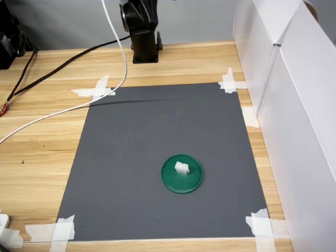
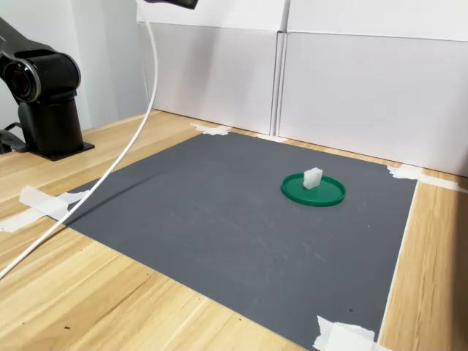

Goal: Grasp a white terminal and put it in the green lid.

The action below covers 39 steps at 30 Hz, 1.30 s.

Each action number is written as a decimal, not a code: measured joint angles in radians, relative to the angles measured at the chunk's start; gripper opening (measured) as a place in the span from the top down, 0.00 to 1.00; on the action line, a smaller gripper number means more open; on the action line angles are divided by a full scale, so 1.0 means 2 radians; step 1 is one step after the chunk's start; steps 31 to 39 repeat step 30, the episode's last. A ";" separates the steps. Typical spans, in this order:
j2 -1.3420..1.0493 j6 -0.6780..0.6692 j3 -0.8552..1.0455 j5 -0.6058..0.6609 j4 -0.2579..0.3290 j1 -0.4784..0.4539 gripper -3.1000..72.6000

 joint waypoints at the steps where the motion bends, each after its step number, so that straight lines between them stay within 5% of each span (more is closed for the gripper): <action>1: -0.013 0.005 0.015 0.000 0.003 -0.013 0.98; 22: -0.203 0.022 0.175 0.030 0.031 -0.125 0.98; 39: -0.209 0.022 0.175 0.032 0.031 -0.131 0.98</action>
